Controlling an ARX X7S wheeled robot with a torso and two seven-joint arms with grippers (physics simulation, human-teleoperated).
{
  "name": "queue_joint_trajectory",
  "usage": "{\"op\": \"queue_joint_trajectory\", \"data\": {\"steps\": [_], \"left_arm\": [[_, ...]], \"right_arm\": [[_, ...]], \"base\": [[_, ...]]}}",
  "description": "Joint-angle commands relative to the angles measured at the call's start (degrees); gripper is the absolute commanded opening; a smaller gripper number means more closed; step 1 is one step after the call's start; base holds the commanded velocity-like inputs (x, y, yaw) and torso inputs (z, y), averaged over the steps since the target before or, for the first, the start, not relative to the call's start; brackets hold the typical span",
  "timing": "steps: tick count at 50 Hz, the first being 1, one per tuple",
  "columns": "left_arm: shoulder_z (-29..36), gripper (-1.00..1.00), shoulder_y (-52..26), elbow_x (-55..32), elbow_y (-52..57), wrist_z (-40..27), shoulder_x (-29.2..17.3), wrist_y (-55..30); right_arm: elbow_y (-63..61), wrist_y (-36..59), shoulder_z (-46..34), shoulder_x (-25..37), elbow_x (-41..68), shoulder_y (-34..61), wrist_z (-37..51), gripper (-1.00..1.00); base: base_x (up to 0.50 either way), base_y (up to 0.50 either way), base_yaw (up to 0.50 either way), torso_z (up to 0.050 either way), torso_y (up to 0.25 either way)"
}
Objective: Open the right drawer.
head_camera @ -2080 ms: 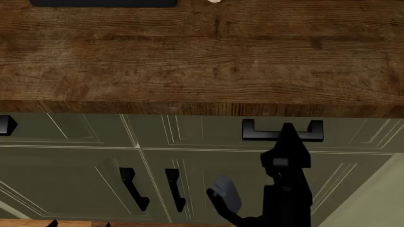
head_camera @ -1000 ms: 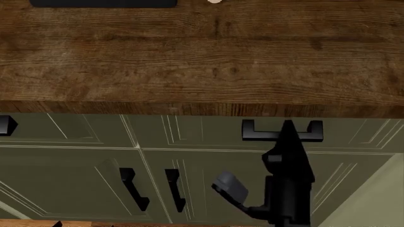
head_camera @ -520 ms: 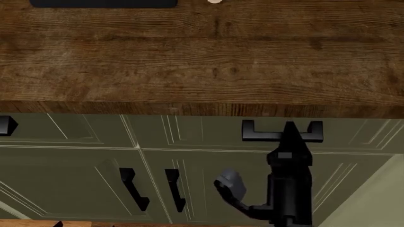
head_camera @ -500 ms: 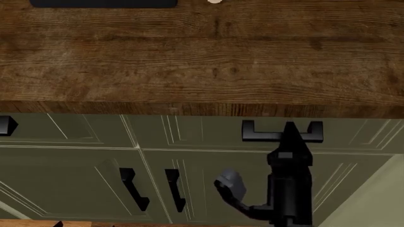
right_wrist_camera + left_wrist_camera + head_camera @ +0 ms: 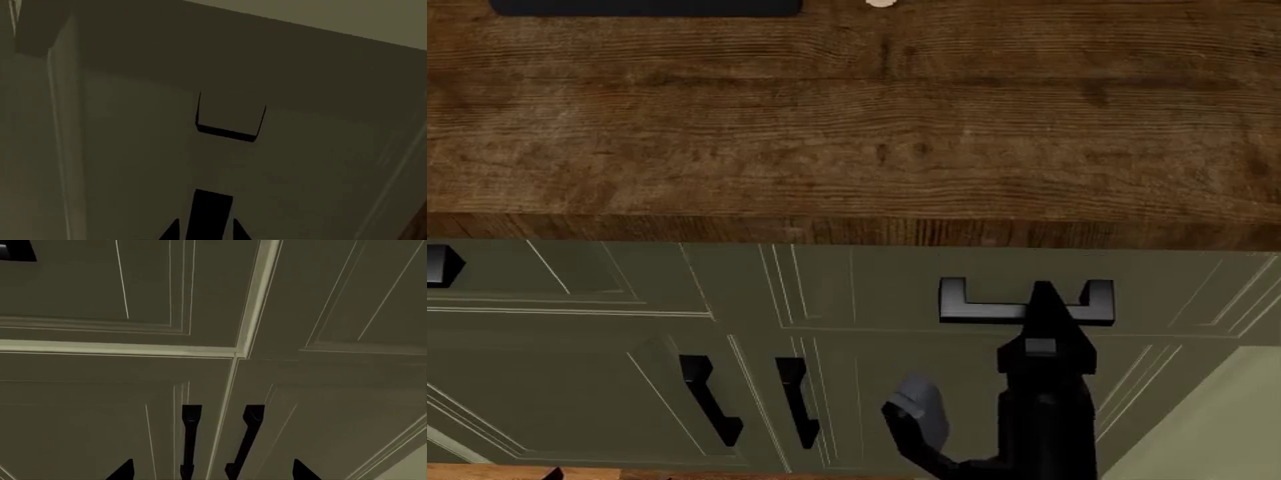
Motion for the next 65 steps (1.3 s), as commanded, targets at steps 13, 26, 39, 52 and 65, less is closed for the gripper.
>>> {"op": "queue_joint_trajectory", "data": {"steps": [13,26,39,52,65], "left_arm": [[0.39,1.00,0.09,-0.27,0.60,-0.37,-0.40,-0.13],[0.57,1.00,-0.07,-0.34,-0.17,-0.24,-0.35,0.45],[0.74,1.00,-0.14,-0.45,0.08,-0.59,-0.51,0.22],[1.00,1.00,-0.13,-0.46,0.23,-0.82,-0.64,0.21],[1.13,1.00,-0.21,-0.61,0.04,-0.85,-0.75,0.44]], "right_arm": [[-14.03,6.53,-4.14,4.46,-9.47,-5.11,-5.86,-1.00],[-19.66,10.03,-5.36,6.60,-13.24,-8.15,-8.68,-1.00],[-22.23,11.51,-5.50,7.76,-14.63,-9.70,-9.86,-1.00],[-23.40,13.07,-5.47,8.48,-15.62,-11.13,-10.89,-1.00],[-23.88,13.20,-5.54,8.44,-16.01,-11.24,-11.42,-1.00]], "base": [[0.00,0.00,0.00,0.000,0.000],[0.00,0.00,0.00,0.000,0.000],[0.00,0.00,0.00,0.000,0.000],[0.00,0.00,0.00,0.000,0.001],[-0.20,0.00,0.00,0.000,0.001]]}}
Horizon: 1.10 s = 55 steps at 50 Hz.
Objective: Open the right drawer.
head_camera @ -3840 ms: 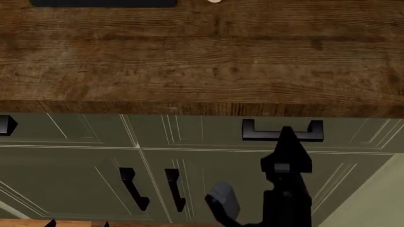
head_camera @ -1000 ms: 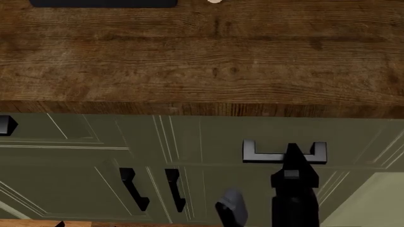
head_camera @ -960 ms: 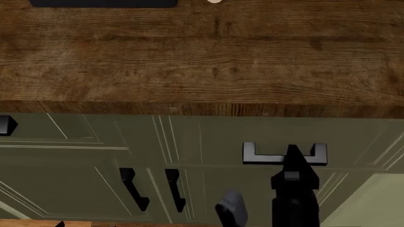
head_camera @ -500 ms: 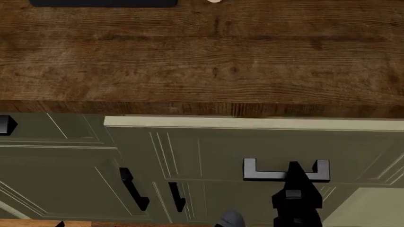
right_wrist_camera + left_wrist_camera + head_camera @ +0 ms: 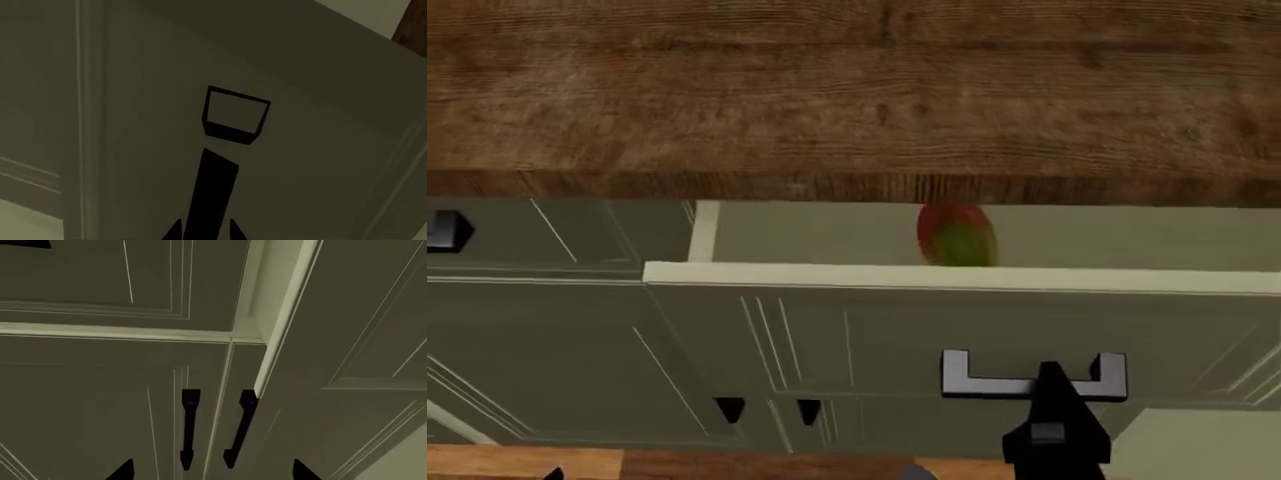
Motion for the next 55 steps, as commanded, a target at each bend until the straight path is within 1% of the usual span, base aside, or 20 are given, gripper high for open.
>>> {"op": "queue_joint_trajectory", "data": {"steps": [1,55], "left_arm": [[0.15,1.00,-0.04,-0.12,-0.13,-0.08,-0.08,0.14],[0.85,1.00,-0.25,-0.60,-0.21,-0.63,-0.54,0.37]], "right_arm": [[-1.78,0.27,-0.77,-0.12,-6.24,-0.32,1.51,-1.00],[-0.57,-0.63,0.06,-0.72,-5.49,-0.61,2.52,-1.00]], "base": [[-0.25,0.00,0.00,0.000,0.000],[-0.25,0.00,0.00,0.000,0.001]]}}
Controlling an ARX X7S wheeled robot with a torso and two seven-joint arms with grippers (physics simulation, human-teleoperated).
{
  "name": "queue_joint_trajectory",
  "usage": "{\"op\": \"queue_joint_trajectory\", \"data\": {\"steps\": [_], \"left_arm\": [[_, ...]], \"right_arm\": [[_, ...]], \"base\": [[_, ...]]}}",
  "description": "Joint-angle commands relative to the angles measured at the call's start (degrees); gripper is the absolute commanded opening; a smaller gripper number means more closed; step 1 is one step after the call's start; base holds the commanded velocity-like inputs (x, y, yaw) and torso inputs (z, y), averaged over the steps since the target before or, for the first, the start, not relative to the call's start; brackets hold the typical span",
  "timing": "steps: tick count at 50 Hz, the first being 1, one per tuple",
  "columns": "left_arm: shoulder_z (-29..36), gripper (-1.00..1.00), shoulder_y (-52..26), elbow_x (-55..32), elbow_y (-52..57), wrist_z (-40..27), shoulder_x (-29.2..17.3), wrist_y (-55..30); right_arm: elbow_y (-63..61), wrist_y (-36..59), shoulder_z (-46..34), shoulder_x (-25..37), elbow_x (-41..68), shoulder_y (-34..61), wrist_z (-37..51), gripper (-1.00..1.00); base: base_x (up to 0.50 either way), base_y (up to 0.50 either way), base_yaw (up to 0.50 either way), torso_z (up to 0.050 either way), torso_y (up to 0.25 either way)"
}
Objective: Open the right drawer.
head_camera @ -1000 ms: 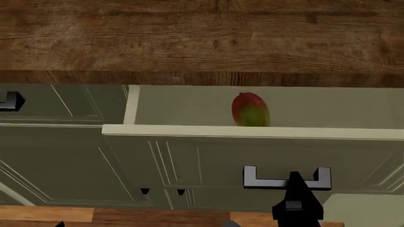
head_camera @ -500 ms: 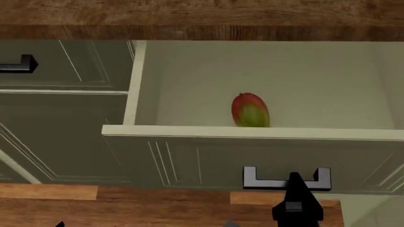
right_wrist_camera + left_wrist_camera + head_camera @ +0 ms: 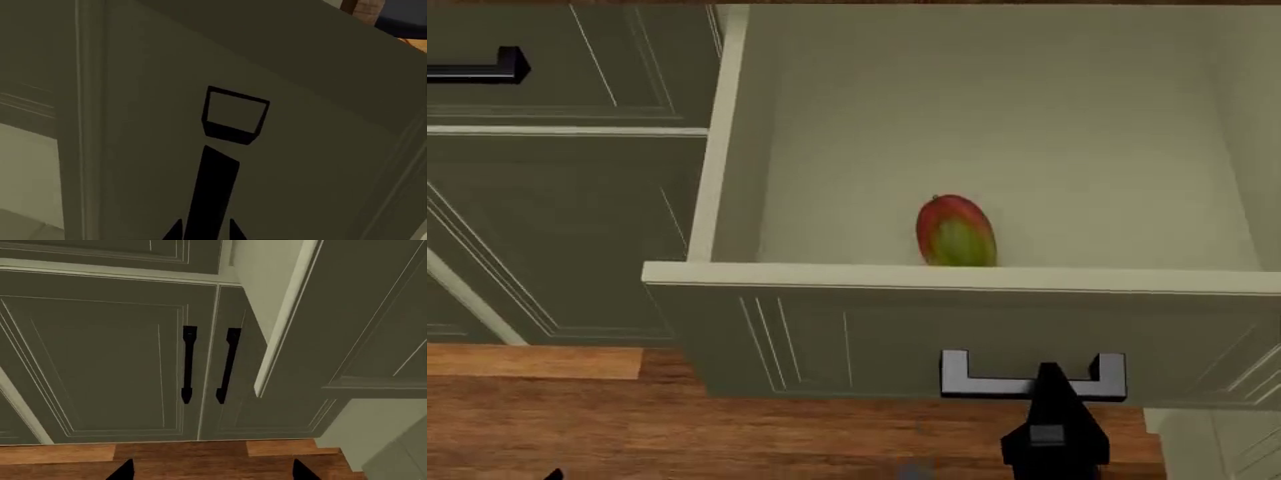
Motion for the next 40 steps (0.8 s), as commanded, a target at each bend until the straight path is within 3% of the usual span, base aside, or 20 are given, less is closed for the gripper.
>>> {"op": "queue_joint_trajectory", "data": {"steps": [1,40], "left_arm": [[0.17,1.00,-0.10,-0.05,-0.14,-0.06,-0.05,0.14],[0.74,1.00,-0.25,0.15,-0.50,-0.59,-0.30,0.63]], "right_arm": [[-0.78,-0.14,-0.52,-0.31,-5.24,-0.14,2.08,-1.00],[-1.21,-0.56,-0.26,-0.09,-5.60,0.28,1.26,-1.00]], "base": [[-0.24,0.00,0.00,0.000,0.000],[-0.24,0.00,0.00,0.001,0.001]]}}
